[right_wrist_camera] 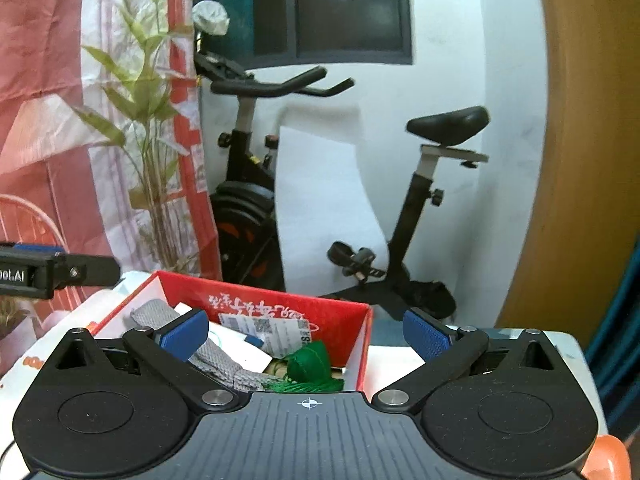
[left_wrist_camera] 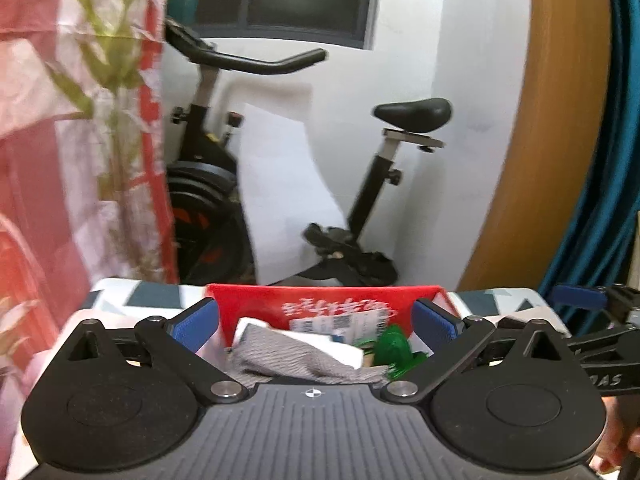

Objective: Organize soft objects

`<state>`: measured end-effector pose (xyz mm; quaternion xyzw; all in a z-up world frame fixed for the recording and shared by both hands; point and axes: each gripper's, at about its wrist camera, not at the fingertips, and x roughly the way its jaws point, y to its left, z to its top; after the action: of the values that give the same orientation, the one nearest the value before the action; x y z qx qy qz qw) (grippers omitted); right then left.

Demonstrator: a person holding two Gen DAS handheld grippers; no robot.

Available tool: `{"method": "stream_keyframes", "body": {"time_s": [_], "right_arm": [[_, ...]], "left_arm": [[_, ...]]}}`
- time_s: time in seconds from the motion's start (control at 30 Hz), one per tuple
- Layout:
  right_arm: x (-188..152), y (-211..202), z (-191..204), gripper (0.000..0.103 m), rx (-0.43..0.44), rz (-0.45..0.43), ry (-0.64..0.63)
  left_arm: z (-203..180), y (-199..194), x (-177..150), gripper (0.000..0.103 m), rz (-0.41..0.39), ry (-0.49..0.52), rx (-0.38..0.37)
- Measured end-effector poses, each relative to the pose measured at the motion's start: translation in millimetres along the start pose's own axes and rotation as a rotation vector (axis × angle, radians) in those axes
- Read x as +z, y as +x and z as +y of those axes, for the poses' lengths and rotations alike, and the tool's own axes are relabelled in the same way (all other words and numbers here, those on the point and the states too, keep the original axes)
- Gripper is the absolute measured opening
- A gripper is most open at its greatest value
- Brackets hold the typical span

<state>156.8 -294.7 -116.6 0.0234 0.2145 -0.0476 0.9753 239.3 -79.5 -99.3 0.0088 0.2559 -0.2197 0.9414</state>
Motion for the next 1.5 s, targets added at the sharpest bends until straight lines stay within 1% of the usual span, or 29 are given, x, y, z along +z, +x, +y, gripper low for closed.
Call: {"method": "stream_keyframes", "body": {"time_s": [0.07, 0.13, 0.27, 0.4, 0.53, 0.6, 0.77, 0.87, 0.97, 1.07, 1.2, 1.37, 1.5], "right_arm": [[2, -14, 4, 0.103, -0.018, -0.033, -0.003], [4, -28, 9, 0.103, -0.023, -0.056, -0.007], [7, -54, 19, 0.103, -0.047, -0.087, -0.021], [9, -81, 27, 0.103, -0.042, -0.111, -0.017], [8, -109, 36, 0.103, -0.044, -0.127, -0.017], [6, -123, 40, 0.103, -0.052, -0.138, -0.023], [-2, -155, 46, 0.103, -0.055, -0.162, -0.007], [-8, -172, 48, 0.103, -0.065, -0.175, 0.010], [-16, -191, 50, 0.103, -0.081, -0.194, 0.020], [-23, -209, 51, 0.103, -0.095, -0.206, 0.029], [-33, -226, 49, 0.103, -0.087, -0.209, 0.028], [-37, -225, 44, 0.103, -0.098, -0.189, 0.032], [-39, -223, 42, 0.103, -0.094, -0.180, 0.043]], "left_arm": [[-2, -12, -2, 0.103, -0.007, 0.003, 0.042], [-3, -26, -3, 0.103, -0.021, 0.005, 0.058], [-2, -55, -5, 0.103, -0.040, -0.012, 0.066], [1, -87, -7, 0.103, -0.075, -0.038, 0.068], [3, -115, -11, 0.103, -0.091, -0.065, 0.071], [3, -129, -14, 0.103, -0.103, -0.065, 0.083], [2, -161, -26, 0.103, -0.127, -0.055, 0.139], [1, -180, -33, 0.103, -0.145, -0.053, 0.142], [-2, -194, -40, 0.103, -0.147, -0.034, 0.165], [-5, -210, -49, 0.103, -0.159, -0.026, 0.172], [-8, -219, -55, 0.103, -0.157, -0.007, 0.193], [-10, -218, -57, 0.103, -0.155, 0.006, 0.215], [-8, -215, -57, 0.103, -0.142, 0.007, 0.215]]}}
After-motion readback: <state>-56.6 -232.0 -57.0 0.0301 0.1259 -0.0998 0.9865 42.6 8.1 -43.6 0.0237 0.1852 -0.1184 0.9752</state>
